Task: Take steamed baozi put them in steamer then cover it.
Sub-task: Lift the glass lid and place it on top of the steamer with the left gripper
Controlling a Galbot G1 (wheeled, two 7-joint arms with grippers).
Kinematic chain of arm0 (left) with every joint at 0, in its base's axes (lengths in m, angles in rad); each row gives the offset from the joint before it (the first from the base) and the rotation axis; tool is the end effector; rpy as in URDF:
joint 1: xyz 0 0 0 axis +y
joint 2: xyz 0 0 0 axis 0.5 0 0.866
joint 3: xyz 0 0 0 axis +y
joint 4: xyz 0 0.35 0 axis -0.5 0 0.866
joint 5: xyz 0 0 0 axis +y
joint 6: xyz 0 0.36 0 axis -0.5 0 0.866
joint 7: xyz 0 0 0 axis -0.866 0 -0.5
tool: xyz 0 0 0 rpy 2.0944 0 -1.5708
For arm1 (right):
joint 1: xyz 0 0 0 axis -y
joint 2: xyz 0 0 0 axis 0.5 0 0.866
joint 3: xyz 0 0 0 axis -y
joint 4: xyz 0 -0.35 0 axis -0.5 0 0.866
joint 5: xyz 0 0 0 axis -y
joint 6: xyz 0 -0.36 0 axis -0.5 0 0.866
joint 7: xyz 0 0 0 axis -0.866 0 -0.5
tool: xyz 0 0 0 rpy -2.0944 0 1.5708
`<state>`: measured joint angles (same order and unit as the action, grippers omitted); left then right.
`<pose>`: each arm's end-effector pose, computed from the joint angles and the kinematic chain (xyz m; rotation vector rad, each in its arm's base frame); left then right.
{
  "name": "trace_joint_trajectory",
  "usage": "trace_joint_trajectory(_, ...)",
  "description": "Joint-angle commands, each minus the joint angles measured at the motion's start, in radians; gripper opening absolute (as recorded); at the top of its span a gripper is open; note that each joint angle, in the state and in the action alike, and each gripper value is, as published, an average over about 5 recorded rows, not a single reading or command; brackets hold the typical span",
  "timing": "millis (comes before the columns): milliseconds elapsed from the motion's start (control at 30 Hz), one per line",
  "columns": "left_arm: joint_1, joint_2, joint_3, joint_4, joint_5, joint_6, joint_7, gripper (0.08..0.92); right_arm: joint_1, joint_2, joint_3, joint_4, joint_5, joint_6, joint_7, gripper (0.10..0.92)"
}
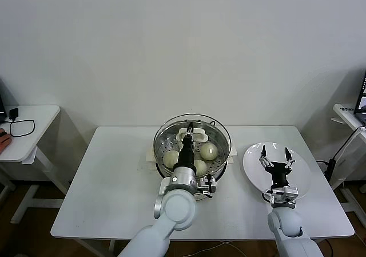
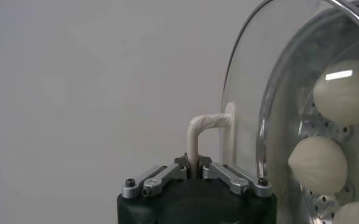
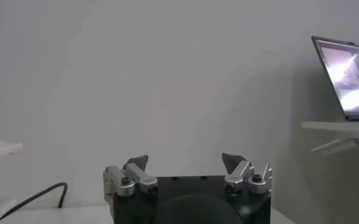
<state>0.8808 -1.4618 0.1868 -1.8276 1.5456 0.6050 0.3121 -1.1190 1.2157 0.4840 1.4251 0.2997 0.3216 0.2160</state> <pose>0.3070 -0.1976 -0.2341 0.1011 2.1775 2.0954 0.3276 -0.1266 -0.4066 0.3241 3.0186 -0.0727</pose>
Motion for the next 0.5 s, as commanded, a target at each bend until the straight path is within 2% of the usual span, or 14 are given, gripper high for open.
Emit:
trace_joint_trajectory(33, -0.016, -0.022, 0.008, 0.083, 0.047, -0.012, 0.006, 0.188, -0.001, 0.004, 0.002, -0.007, -0.004, 0.001, -0.001, 0.823)
trace_joint_trajectory(500, -0.026, -0.041, -0.01, 0.13, 0.024, -0.017, 0.006, 0.188, 0.006, 0.006, 0.0, -0.018, -0.01, 0.004, -0.004, 0.823)
